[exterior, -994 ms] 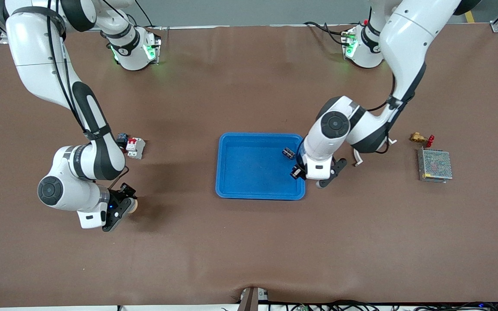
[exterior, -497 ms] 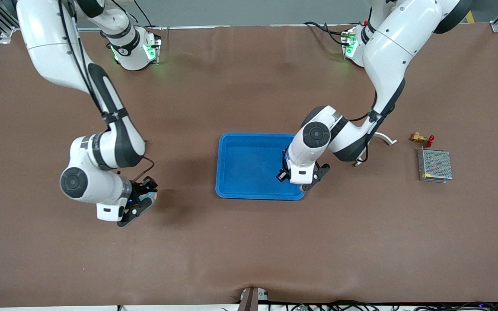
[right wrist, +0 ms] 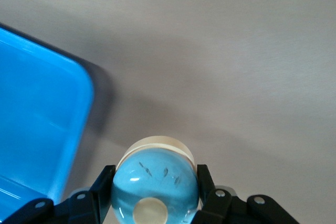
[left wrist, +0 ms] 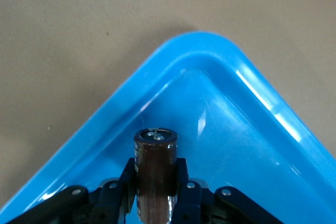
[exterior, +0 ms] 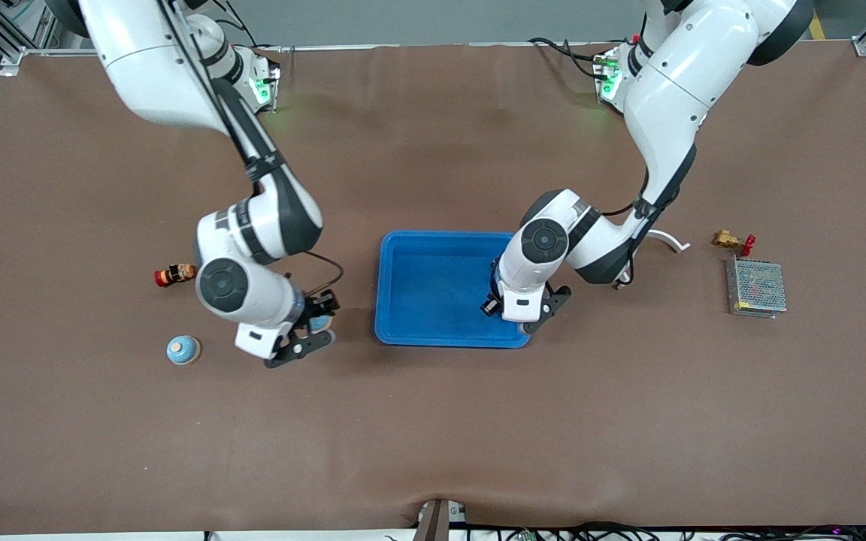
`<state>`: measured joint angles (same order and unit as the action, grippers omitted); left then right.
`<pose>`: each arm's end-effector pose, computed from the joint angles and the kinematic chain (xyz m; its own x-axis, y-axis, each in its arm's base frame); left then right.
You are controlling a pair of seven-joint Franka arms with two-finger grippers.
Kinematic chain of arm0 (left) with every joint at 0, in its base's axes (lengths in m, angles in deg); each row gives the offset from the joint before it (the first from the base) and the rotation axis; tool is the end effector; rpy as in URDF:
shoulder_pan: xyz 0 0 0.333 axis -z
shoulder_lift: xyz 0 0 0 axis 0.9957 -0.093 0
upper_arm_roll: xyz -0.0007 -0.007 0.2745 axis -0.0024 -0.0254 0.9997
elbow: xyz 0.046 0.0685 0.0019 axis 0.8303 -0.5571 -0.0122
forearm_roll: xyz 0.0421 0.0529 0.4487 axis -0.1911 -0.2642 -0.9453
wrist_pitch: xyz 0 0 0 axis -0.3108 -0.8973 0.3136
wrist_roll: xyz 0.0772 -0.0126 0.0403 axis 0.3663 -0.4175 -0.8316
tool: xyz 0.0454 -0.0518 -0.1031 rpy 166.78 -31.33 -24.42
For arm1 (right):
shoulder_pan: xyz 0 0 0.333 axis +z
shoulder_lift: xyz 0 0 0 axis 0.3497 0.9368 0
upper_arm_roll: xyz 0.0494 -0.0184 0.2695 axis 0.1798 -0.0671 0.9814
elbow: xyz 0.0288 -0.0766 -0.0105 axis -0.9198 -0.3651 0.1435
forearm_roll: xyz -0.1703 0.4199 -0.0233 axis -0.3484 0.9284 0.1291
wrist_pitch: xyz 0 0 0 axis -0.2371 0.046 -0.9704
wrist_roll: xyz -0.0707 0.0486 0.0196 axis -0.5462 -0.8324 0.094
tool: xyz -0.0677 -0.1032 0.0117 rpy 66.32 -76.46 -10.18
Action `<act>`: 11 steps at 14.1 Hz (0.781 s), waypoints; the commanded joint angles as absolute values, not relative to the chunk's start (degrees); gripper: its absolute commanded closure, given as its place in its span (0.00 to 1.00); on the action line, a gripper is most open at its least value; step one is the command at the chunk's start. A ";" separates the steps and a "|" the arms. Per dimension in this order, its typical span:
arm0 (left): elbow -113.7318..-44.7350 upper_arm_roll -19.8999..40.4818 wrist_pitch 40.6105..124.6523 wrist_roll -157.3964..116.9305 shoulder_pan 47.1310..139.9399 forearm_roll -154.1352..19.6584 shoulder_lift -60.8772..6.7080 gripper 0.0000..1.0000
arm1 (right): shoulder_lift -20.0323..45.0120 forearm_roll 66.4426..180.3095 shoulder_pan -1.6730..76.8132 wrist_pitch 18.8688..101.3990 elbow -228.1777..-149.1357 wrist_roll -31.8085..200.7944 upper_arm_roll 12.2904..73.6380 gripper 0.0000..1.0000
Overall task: Place electrolytic capacitor and blue bell in tray
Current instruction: 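Release the capacitor in the tray while the right gripper carries the bell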
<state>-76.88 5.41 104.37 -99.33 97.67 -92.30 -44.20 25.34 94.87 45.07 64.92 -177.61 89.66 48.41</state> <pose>0.5680 -0.4025 0.1010 0.7258 0.6842 -0.0714 0.6878 -0.7233 0.0604 0.6550 0.3101 0.1939 0.9358 0.3448 -0.0740 0.3348 -0.9345 -0.1211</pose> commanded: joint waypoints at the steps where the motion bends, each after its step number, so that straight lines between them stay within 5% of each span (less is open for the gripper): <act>1: -75.41 6.12 103.28 -100.18 98.55 -93.54 -44.35 0.00 | 23.83 95.76 49.55 66.76 -178.84 98.55 47.71 0.56; 11: -68.12 5.68 89.32 -93.35 97.67 -94.16 -38.21 0.00 | 25.15 94.88 59.05 74.23 -181.12 113.95 47.45 0.56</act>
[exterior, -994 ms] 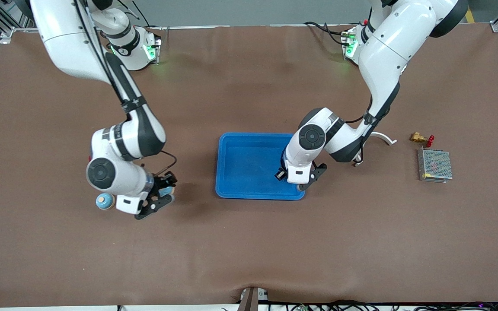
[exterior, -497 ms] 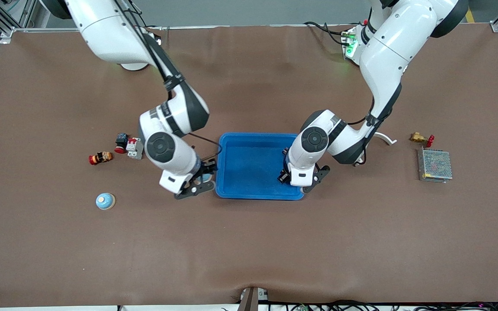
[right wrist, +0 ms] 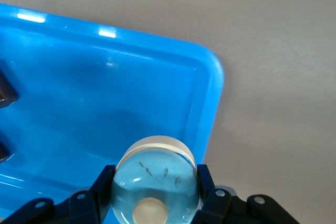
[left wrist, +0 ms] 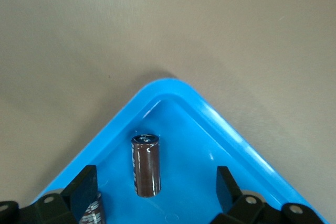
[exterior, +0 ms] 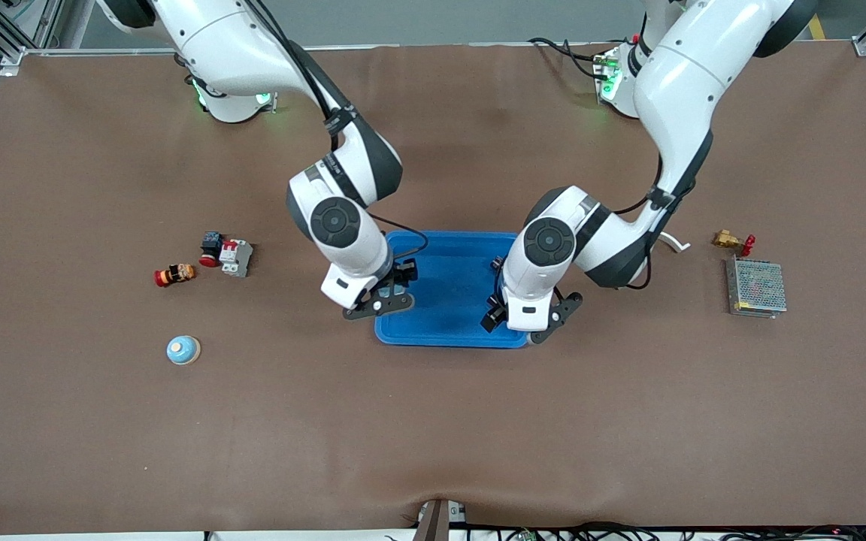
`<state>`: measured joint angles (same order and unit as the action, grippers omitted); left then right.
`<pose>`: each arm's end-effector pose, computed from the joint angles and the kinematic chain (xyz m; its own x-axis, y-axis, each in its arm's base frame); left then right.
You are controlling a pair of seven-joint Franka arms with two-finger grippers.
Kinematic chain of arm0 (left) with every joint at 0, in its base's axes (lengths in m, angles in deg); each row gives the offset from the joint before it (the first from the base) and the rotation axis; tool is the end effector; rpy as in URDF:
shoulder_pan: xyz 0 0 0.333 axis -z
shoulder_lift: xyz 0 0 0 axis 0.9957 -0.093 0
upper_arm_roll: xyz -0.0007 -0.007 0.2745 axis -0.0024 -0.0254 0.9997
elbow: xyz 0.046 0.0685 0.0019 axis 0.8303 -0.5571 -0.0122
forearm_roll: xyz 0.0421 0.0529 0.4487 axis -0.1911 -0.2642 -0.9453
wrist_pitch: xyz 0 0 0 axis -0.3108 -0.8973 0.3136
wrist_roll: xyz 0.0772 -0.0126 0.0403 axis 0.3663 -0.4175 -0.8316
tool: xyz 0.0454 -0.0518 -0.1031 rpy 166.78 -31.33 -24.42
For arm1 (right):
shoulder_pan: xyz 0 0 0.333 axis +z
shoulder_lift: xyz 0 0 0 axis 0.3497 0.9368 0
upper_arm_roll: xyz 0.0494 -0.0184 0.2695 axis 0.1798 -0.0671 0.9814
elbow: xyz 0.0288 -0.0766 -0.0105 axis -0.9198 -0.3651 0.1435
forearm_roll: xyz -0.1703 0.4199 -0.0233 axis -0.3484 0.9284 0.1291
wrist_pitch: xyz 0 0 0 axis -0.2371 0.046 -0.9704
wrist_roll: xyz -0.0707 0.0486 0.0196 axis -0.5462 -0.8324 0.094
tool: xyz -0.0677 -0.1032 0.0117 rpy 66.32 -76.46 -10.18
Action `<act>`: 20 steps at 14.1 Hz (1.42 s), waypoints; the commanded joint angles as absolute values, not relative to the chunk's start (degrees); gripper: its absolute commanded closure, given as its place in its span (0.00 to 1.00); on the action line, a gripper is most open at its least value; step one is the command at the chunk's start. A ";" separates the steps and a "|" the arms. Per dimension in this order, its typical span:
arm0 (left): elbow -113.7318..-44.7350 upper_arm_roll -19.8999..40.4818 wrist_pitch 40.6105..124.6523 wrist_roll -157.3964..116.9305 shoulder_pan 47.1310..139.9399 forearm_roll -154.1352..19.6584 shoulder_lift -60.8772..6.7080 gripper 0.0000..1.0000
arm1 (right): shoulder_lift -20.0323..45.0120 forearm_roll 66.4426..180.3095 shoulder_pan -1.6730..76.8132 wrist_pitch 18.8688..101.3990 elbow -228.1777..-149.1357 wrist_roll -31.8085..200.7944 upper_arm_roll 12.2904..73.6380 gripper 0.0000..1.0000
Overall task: Place electrolytic capacitor and blue bell in tray
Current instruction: 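Release the capacitor in the tray while the right gripper carries the bell, then lower the bell into the tray while the left gripper returns to rest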
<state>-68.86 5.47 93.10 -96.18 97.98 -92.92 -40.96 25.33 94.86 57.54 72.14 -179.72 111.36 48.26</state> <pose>0.6107 -0.4032 0.1846 0.7535 0.6574 -0.0090 0.6571 -0.7526 0.0424 0.5786 0.4432 0.1862 0.9839 0.1763 -0.0295 0.1719 -0.9785 -0.1137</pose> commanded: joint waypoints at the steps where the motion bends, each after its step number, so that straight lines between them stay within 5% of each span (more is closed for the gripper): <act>1: -68.03 5.85 88.00 -90.80 97.15 -94.16 -36.72 0.00 | 25.24 94.88 60.10 75.98 -182.00 114.83 47.45 0.56; 12: -63.46 5.68 72.97 -63.10 83.27 -93.28 -23.54 0.00 | 27.17 94.88 62.75 85.84 -187.63 115.80 47.27 0.56; 20: -56.52 5.51 59.62 -47.46 78.00 -90.82 -20.98 0.00 | 27.43 94.88 65.03 86.63 -188.60 118.27 47.18 0.55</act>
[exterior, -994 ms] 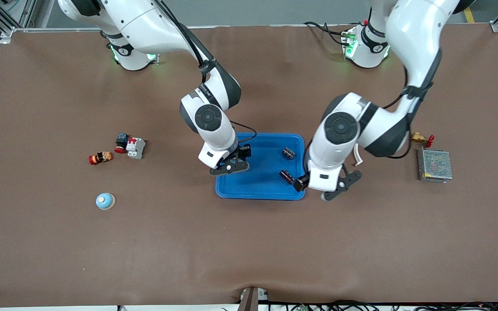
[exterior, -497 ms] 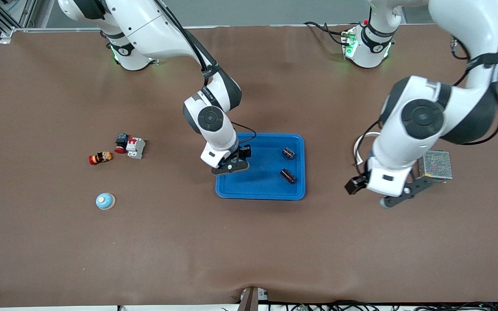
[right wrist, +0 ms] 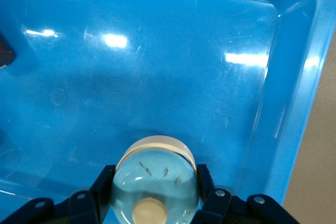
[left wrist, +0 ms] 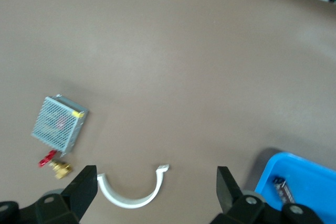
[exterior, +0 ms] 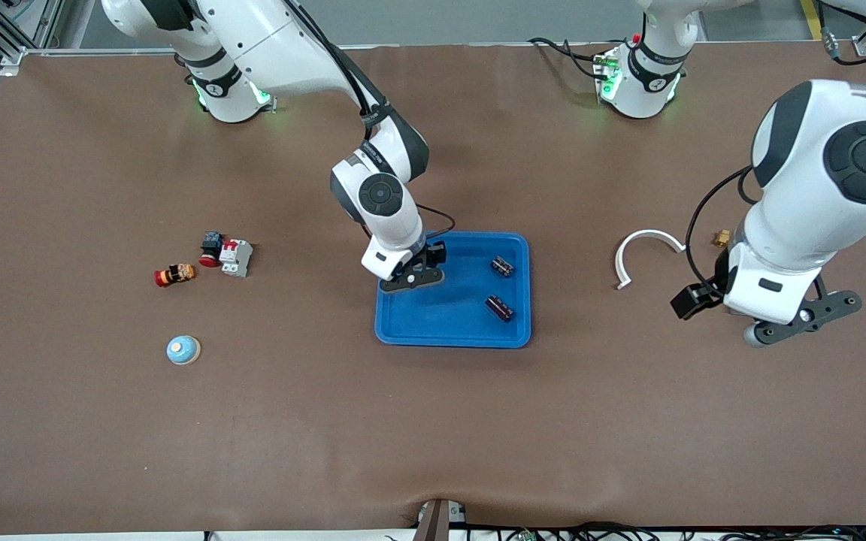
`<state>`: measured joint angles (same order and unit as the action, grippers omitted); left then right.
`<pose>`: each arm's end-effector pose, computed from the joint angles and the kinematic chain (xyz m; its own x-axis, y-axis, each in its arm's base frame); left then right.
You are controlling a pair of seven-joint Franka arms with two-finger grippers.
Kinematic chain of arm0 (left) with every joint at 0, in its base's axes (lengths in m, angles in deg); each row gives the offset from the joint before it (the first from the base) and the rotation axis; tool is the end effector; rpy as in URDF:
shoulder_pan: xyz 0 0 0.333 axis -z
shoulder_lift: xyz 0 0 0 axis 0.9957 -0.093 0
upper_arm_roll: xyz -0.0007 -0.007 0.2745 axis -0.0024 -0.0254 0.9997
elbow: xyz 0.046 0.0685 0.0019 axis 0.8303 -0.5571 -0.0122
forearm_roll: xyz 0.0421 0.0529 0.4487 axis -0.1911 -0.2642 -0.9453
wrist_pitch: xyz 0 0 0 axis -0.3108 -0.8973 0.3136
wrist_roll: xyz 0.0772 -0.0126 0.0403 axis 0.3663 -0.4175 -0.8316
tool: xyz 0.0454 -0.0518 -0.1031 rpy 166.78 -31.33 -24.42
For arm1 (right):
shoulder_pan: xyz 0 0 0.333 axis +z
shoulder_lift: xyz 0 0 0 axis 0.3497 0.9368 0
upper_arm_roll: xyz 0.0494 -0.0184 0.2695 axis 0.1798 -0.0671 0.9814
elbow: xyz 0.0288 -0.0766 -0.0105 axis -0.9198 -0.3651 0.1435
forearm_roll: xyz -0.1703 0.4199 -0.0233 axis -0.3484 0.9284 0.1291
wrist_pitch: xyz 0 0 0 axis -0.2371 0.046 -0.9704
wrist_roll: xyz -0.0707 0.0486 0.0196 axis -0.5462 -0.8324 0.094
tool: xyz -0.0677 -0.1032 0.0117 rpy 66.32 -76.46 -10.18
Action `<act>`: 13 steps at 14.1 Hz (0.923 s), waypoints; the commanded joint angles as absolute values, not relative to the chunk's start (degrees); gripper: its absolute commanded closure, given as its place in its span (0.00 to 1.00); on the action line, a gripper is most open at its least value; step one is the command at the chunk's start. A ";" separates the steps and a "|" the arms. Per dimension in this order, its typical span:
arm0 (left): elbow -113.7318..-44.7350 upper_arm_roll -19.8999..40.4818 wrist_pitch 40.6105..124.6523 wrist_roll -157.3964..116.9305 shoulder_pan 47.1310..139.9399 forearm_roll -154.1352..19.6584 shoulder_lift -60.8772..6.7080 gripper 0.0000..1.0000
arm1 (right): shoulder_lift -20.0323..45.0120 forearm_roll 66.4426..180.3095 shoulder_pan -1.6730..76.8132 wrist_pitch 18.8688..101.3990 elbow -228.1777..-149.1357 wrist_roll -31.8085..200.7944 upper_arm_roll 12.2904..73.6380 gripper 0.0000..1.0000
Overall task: Place electrolytic capacitor and blue bell in tray
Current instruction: 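Lower the bell into the tray while the left gripper returns to rest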
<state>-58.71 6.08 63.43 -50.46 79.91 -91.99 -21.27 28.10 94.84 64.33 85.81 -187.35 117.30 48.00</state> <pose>0.6918 -0.1548 0.4672 0.9481 0.3054 0.0888 0.3141 -0.9428 -0.1117 0.5080 0.4834 0.1094 0.9865 0.1629 0.0190 0.1640 -0.9793 -0.1183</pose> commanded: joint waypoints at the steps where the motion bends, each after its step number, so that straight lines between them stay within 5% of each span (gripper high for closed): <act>1: -56.51 5.41 59.16 -44.92 77.02 -89.95 -19.76 0.00 | 27.78 94.88 65.21 86.72 -188.51 118.27 47.18 0.55; 7: -57.48 6.90 52.94 -26.45 70.07 -80.02 -12.38 0.00 | 28.75 94.88 65.56 87.77 -188.51 118.27 47.18 0.55; 13: -67.48 21.20 50.19 -23.63 81.99 -77.81 -1.83 0.00 | 29.54 94.79 66.00 88.39 -188.51 118.27 47.01 0.49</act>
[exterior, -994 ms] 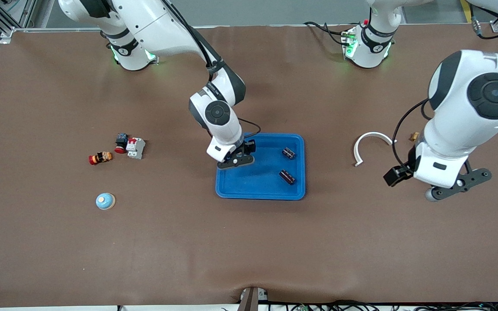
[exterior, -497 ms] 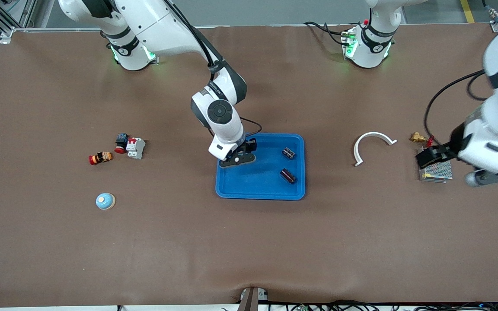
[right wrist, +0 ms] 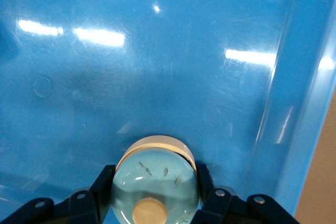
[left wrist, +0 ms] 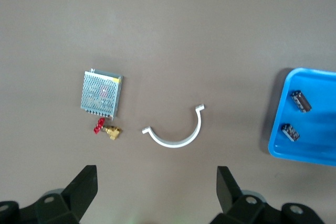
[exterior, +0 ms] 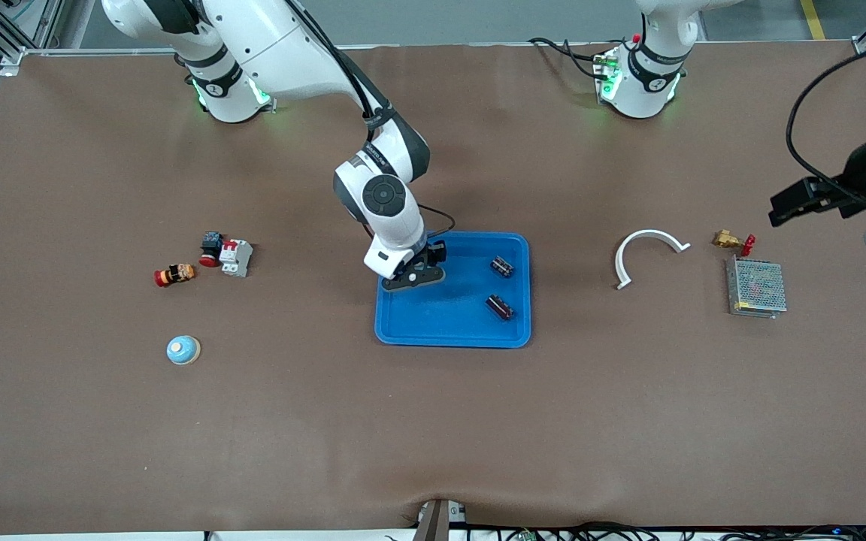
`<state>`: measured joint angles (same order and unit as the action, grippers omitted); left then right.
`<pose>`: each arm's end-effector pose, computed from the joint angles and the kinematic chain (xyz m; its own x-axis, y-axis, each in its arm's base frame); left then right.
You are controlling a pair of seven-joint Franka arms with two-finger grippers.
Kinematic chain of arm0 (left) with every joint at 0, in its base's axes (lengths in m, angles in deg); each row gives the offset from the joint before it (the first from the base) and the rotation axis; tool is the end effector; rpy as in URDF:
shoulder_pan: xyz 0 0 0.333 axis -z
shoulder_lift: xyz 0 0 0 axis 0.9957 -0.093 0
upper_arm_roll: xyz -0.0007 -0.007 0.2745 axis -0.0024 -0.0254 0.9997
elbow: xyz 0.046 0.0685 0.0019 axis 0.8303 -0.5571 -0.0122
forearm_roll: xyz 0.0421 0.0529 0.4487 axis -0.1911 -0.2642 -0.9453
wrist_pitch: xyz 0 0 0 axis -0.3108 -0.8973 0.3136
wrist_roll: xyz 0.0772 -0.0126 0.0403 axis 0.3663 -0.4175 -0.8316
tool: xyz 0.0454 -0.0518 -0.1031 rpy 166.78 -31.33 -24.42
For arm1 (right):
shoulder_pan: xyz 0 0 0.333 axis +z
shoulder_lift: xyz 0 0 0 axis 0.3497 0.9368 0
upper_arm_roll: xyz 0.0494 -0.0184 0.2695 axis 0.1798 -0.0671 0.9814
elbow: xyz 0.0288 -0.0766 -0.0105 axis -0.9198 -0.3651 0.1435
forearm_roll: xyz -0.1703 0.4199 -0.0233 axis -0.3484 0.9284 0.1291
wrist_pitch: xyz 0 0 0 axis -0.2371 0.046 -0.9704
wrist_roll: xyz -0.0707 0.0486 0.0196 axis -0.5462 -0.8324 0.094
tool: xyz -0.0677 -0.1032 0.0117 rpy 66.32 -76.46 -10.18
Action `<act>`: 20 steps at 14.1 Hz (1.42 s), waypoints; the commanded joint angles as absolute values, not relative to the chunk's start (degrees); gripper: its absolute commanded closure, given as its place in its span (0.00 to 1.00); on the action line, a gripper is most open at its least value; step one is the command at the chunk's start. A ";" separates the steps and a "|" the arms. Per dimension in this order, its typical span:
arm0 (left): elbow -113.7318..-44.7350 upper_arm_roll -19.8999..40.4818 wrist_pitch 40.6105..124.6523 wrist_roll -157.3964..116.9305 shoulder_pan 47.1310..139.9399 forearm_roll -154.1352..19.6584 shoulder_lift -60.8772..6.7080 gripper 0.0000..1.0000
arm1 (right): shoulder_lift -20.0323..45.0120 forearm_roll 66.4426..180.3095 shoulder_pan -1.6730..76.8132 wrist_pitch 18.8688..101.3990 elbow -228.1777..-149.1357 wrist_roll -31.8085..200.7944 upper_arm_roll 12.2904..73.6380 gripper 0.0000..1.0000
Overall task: Place electrolytic capacitor and blue bell in tray
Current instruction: 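Lower the bell into the tray while the left gripper returns to rest, then open the right gripper and move it to the second blue bell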
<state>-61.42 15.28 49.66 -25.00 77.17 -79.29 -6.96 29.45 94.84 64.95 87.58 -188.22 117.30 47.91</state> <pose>0.6283 -0.0502 0.5752 0.9938 0.1007 -0.0477 0.0987 -0.9942 -0.0415 0.4984 0.4820 0.0890 0.9854 0.1696 0.0147 0.1702 -0.9792 -0.1100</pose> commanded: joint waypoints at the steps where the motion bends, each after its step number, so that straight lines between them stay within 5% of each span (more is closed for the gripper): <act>1: -68.98 22.63 50.19 -23.45 82.63 -77.29 -0.51 0.00 | 29.54 94.79 65.91 88.48 -188.51 118.27 47.01 0.32; 3: -70.40 23.08 50.28 -23.54 83.16 -76.85 1.08 0.00 | 29.54 94.70 65.65 88.48 -188.51 118.18 47.01 0.00; 9: -70.40 23.08 51.51 -23.54 83.34 -77.02 1.26 0.00 | 28.05 94.79 64.86 86.47 -188.16 117.47 47.10 0.00; 20: -70.40 21.50 53.10 -23.63 83.78 -76.93 0.29 0.00 | 14.78 94.88 52.84 63.54 -186.41 99.59 47.18 0.00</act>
<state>-69.90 21.86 52.34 -24.43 83.78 -78.06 -0.21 16.73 94.81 56.91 66.92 -186.39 105.94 46.33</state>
